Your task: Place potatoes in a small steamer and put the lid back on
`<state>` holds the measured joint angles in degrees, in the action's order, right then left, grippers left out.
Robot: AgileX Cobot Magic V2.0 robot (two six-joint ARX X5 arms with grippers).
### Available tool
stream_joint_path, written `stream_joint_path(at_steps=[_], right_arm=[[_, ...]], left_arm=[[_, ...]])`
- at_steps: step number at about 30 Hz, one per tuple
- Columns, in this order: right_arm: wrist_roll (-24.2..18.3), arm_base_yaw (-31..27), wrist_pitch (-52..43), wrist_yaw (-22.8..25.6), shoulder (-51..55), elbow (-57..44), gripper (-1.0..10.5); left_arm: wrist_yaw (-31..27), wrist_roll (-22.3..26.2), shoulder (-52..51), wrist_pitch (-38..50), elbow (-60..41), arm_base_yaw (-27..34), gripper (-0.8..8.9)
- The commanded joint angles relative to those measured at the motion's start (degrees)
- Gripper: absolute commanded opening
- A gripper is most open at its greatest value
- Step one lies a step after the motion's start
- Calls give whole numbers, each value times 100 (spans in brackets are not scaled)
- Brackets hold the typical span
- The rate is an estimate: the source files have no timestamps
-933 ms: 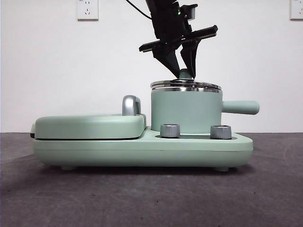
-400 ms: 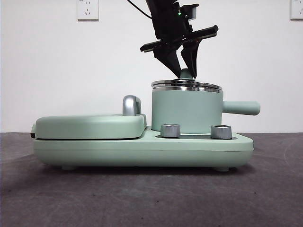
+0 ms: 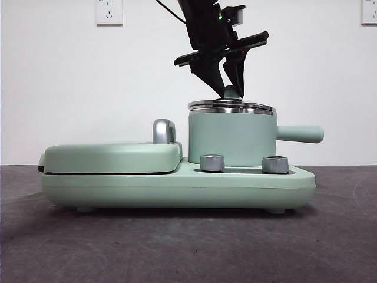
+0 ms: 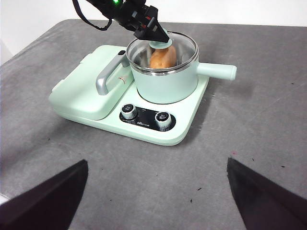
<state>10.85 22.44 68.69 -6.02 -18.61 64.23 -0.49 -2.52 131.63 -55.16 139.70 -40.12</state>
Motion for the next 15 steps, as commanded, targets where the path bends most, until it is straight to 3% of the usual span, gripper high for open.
stream_joint_path(at_steps=[1, 15], right_arm=[[72, 28, -55, 9, -28, 57, 464], [94, 28, -55, 9, -28, 57, 464]], left_arm=[[96, 11, 188, 55, 157, -9, 5], [111, -15, -177, -22, 164, -2, 5]])
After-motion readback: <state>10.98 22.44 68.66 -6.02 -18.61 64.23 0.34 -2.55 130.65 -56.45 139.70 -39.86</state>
